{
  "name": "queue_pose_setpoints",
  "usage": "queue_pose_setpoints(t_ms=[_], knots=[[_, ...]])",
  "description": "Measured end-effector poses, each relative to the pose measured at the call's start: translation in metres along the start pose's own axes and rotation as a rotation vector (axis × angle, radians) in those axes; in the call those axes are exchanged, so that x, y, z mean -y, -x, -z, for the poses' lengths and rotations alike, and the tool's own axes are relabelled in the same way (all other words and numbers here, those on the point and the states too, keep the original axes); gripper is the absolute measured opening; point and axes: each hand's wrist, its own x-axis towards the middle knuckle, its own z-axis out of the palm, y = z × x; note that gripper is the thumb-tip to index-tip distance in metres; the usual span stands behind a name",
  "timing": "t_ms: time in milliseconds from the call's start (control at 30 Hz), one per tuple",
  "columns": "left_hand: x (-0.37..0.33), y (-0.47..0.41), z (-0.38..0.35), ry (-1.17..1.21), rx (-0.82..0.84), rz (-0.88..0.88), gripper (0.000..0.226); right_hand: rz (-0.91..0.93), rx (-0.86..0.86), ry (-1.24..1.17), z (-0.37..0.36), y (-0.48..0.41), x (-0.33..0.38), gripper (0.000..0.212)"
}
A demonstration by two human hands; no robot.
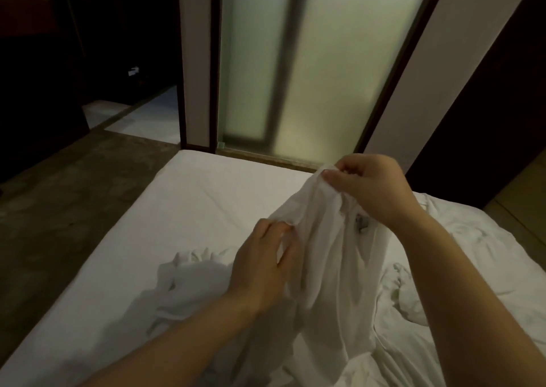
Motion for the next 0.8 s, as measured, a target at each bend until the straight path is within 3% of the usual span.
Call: queue_pose_setpoints(t_ms=[167, 333, 467, 600, 800], knots=[[-0.026, 0.003, -0.014, 0.015, -0.053, 0.039, 0.065, 0.024, 0.089, -0.030, 0.018, 0.015, -0.015, 0.032], [-0.039, 0.024, -0.040, -0.111, -0.147, 0.025, 0.043, 0.061, 0.060, -0.015, 0.033, 0.029, -0.033, 0.032], [-0.036, 0.038, -0.044, -0.036, -0.227, 0.003, 0.023, 0.052, 0.032, -0.023, 0.046, 0.037, -0.046, 0.030], [-0.030, 0.035, -0.028, 0.101, -0.153, 0.029, 0.017, 0.038, 0.055, -0.039, 0.058, 0.040, -0.056, 0.032], [-0.036, 0.022, 0.015, 0.441, 0.049, 0.256, 0.020, 0.131, 0.213, -0.059, 0.072, 0.042, -0.065, 0.035]])
